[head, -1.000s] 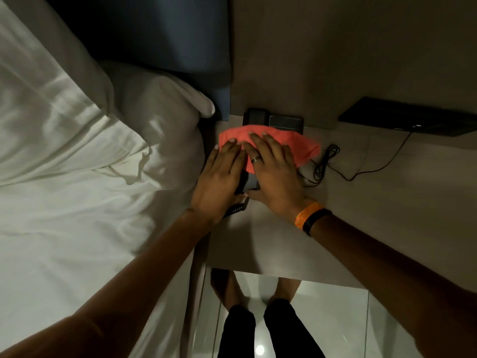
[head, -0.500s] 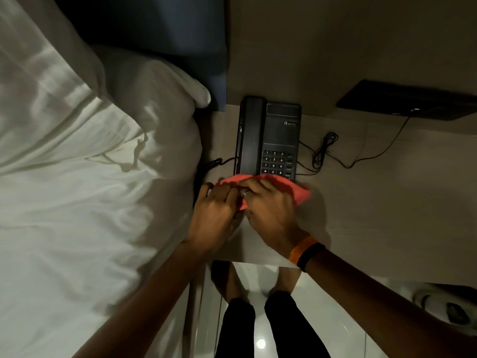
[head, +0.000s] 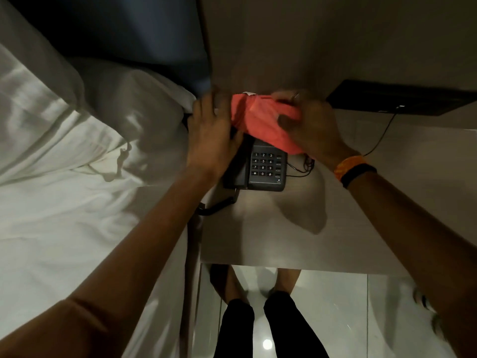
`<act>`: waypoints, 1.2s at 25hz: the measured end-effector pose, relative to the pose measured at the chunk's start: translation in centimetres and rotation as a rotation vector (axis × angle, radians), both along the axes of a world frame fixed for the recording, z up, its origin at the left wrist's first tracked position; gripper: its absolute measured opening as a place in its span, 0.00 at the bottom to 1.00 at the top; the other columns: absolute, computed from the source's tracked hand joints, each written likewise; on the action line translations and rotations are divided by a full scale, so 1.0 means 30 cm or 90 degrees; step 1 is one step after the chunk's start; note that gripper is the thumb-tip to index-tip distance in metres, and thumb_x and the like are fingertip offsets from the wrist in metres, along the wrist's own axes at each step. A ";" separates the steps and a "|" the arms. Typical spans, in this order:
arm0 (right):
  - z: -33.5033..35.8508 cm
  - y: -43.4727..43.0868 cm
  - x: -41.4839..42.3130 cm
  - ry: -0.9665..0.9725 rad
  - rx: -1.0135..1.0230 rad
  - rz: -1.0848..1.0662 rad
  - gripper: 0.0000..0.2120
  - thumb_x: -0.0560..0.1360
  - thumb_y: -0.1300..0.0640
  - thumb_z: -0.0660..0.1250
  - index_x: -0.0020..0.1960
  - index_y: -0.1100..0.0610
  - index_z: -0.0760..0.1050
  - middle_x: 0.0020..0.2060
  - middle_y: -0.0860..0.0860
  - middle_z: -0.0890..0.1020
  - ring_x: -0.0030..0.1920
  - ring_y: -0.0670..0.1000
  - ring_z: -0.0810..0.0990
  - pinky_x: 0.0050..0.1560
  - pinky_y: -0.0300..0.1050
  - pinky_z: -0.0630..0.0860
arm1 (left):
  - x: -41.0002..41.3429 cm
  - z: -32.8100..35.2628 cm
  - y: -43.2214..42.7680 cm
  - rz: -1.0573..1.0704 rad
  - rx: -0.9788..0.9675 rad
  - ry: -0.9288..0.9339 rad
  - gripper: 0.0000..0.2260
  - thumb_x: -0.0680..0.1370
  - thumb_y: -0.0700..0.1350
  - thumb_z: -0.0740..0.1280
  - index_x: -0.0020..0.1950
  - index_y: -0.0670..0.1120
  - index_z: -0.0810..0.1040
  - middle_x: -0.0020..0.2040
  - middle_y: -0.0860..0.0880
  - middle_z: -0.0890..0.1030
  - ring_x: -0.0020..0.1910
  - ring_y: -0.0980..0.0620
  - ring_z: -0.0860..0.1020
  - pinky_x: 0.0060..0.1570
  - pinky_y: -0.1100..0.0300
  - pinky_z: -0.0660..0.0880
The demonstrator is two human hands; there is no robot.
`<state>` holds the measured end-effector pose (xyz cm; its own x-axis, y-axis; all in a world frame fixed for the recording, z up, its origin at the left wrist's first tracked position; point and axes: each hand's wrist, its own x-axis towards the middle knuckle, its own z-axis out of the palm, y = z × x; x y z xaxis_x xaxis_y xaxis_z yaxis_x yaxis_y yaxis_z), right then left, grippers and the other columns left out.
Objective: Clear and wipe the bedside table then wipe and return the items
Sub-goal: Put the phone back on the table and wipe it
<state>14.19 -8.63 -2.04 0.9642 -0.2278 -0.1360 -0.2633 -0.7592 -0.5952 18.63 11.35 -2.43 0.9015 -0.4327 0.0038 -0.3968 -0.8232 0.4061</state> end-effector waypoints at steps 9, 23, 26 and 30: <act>-0.186 0.133 -0.045 0.047 -0.273 0.068 0.30 0.78 0.61 0.60 0.79 0.52 0.61 0.78 0.51 0.66 0.75 0.59 0.65 0.67 0.59 0.71 | -0.190 -0.125 0.011 -0.091 0.097 0.044 0.39 0.64 0.40 0.80 0.73 0.44 0.70 0.72 0.42 0.70 0.68 0.38 0.67 0.49 0.44 0.81; -0.154 0.196 -0.334 0.075 -0.186 0.134 0.29 0.77 0.65 0.63 0.76 0.50 0.68 0.77 0.51 0.68 0.78 0.57 0.63 0.74 0.60 0.65 | -0.223 -0.126 0.016 -0.048 0.038 0.027 0.27 0.74 0.36 0.73 0.72 0.38 0.70 0.69 0.40 0.74 0.65 0.38 0.72 0.47 0.46 0.81; -0.144 0.181 -0.401 0.041 -0.162 0.164 0.28 0.75 0.68 0.66 0.73 0.52 0.73 0.74 0.51 0.72 0.76 0.57 0.66 0.76 0.56 0.65 | -0.233 -0.111 0.015 -0.046 0.012 0.061 0.32 0.79 0.38 0.68 0.80 0.44 0.58 0.71 0.38 0.72 0.69 0.38 0.70 0.49 0.44 0.80; -0.106 0.130 -0.445 0.068 -0.081 0.248 0.26 0.73 0.70 0.66 0.69 0.55 0.77 0.70 0.51 0.77 0.74 0.55 0.69 0.78 0.47 0.61 | -0.322 -0.067 0.035 -0.114 0.137 0.074 0.33 0.78 0.48 0.68 0.80 0.53 0.58 0.80 0.38 0.59 0.77 0.35 0.59 0.64 0.36 0.74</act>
<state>0.85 -4.73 -5.23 0.9636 0.1297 -0.2337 0.0030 -0.8796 -0.4758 8.98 12.38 -4.44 0.7995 -0.5648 -0.2046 -0.5049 -0.8163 0.2806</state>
